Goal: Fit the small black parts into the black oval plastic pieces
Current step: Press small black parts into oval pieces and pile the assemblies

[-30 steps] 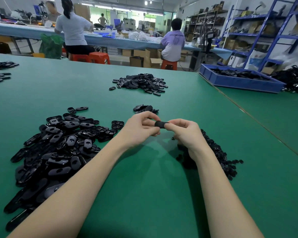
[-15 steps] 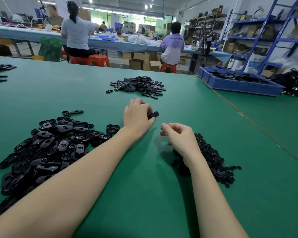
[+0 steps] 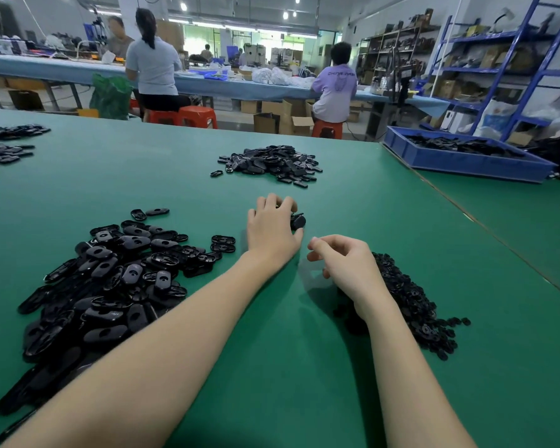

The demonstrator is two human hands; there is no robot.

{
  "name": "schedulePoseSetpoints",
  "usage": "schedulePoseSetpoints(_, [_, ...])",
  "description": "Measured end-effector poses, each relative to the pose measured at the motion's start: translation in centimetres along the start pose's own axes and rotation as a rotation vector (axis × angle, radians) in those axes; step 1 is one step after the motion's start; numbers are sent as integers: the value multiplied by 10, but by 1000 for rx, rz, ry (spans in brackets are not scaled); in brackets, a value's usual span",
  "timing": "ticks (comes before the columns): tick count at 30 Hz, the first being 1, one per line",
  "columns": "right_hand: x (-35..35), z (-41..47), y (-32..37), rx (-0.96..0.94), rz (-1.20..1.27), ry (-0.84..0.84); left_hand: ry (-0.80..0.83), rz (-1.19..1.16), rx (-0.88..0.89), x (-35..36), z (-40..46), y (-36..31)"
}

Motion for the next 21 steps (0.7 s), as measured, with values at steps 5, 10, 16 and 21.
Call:
schedulePoseSetpoints(5, [2,-1,5,-33,-25,1,-9,-274,-41,-24,-36,1])
schedulePoseSetpoints(10, [4,-2,7,-58,-97,-18,49,-317,-15,-43,-46,7])
schedulePoseSetpoints(16, [9,-2,8,-81,-199,-17,119,73,-148,-54,-44,54])
schedulePoseSetpoints(21, [13,-2,7,-82,-246,-5,187,334,-248,-54,-49,84])
Point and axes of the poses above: each hand's wrist, its own z-axis towards the middle knuckle, its own x-axis out of the palm, y = z × x, the point moved 9 cm from there along z, towards the middle knuckle, and after that the axes turned 2 degrees about -y, right-handed, at the moved point
